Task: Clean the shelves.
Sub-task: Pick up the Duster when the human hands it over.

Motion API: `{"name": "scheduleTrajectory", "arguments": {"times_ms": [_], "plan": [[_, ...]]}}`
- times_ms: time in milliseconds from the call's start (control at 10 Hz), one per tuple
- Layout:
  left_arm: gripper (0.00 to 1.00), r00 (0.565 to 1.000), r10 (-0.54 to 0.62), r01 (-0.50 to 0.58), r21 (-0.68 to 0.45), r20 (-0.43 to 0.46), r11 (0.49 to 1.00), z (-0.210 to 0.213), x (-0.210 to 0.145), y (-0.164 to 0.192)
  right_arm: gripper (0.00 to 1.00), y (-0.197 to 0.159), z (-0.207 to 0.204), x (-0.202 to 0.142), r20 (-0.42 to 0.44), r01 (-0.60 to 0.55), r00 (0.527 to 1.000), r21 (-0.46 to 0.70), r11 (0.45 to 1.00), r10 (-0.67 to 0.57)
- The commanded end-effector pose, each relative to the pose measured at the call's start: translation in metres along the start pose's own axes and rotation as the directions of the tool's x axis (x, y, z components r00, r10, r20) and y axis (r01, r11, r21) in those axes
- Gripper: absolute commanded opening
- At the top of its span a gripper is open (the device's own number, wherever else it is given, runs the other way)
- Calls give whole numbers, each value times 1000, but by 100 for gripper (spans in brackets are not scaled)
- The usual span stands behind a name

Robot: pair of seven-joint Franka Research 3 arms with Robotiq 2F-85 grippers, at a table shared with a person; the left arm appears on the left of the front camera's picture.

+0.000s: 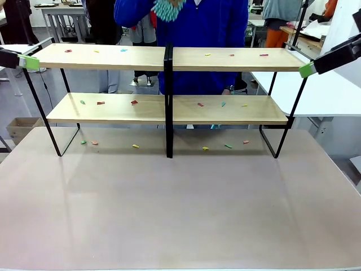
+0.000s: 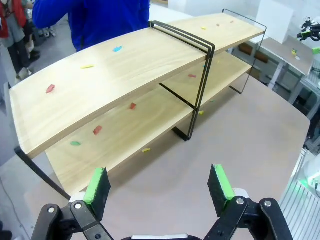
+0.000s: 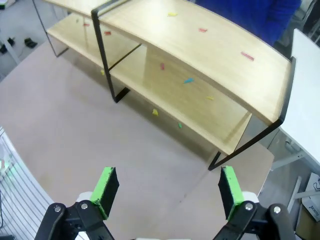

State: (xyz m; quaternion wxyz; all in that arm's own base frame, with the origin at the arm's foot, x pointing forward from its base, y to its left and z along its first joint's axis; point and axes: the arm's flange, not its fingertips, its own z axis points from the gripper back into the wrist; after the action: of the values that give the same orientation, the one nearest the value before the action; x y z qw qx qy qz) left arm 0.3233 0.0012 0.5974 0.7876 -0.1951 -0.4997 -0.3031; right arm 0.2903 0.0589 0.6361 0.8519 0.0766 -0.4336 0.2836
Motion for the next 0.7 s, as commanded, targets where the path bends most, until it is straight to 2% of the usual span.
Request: {"name": "scheduleTrajectory", "arguments": {"times_ms": [0, 100, 600], "plan": [[100, 1000, 11, -11, 1, 16, 1000, 1, -26, -6, 100, -10, -5, 15, 128, 33, 991, -5, 999, -32], [100, 1000, 13, -13, -2, 18, 1000, 3, -29, -8, 100, -7, 0, 22, 179, 27, 984, -26, 999, -22], [100, 1000, 9, -9, -2, 8, 1000, 8, -32, -4, 100, -6, 4, 32, 199, 57, 979, -20, 998, -52]]}}
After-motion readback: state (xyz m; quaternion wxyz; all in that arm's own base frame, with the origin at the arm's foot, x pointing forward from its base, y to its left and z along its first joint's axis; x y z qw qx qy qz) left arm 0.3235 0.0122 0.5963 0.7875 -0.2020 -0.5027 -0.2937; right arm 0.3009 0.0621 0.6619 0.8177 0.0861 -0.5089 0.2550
